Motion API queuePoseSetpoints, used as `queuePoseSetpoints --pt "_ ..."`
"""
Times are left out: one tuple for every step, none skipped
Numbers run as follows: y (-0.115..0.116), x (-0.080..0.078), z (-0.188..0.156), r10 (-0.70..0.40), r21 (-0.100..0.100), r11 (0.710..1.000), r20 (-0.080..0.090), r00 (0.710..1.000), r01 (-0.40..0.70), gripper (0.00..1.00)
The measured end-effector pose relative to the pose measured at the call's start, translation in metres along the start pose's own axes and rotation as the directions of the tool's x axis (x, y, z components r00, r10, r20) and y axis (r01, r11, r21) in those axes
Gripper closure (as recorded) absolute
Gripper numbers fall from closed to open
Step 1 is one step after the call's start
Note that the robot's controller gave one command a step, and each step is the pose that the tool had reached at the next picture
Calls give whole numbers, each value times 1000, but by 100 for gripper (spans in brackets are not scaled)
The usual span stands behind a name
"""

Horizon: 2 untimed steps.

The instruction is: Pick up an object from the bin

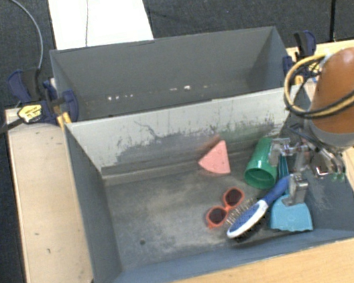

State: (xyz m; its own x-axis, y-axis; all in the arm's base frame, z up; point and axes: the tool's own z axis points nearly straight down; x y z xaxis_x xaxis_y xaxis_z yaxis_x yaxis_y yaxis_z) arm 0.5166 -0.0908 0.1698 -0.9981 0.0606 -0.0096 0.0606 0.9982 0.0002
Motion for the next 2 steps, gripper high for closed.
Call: queuePoseSetpoints --pt "-5 9 -15 -200 -4 980 -14 980 200 0" --pt "-3 12 -28 -213 7 977 17 977 213 0"
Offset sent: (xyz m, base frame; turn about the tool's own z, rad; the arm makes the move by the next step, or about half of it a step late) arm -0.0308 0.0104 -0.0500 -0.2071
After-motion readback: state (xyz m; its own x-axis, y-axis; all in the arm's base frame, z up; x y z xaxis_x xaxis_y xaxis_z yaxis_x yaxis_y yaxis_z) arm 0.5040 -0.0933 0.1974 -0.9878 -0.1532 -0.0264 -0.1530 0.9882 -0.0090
